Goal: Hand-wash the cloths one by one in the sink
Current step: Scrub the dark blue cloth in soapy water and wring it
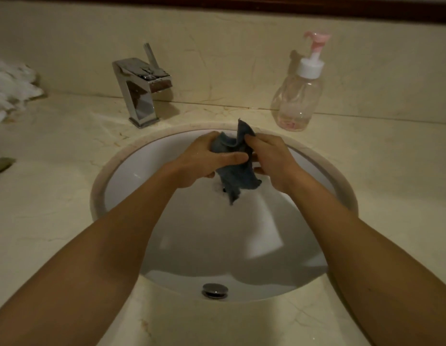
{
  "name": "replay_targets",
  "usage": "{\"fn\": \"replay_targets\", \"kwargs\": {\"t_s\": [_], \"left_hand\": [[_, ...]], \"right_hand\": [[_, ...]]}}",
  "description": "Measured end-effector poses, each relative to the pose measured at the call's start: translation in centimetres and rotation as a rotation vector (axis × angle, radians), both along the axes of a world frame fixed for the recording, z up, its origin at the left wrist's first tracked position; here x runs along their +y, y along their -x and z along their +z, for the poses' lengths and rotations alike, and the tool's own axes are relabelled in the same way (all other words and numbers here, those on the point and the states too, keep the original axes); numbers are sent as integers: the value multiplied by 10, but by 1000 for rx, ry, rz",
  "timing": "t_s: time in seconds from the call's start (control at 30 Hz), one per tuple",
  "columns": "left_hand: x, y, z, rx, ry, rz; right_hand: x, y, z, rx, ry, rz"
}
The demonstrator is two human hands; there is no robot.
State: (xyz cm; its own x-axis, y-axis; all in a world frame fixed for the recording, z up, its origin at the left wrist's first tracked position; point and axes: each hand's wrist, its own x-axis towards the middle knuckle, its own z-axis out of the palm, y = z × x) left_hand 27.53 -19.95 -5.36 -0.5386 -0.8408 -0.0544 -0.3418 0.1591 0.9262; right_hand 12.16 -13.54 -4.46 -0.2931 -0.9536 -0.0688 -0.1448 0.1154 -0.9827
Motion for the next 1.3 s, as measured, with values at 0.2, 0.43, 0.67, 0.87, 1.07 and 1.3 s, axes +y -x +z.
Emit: {"fn": "replay_targets", "kwargs": {"t_s": [0.2, 0.43, 0.67, 0.87, 1.07, 1.3], "left_hand": [[0, 2, 0, 71, -23, -47], [7, 5, 4, 254, -253, -52], [4, 4, 8, 271, -310, 167], [3, 3, 7, 257, -337, 187], [5, 2, 0, 122, -226, 160], [8, 6, 4, 155, -205, 172]], "right_hand": [[-8, 3, 1, -183, 6, -140], [-13, 16, -9, -30, -9, -277], [1, 13, -4, 145, -536, -29], [3, 8, 0, -222, -399, 160], [4, 14, 0, -376, -181, 323], [-1, 8, -4, -220, -120, 51]]}}
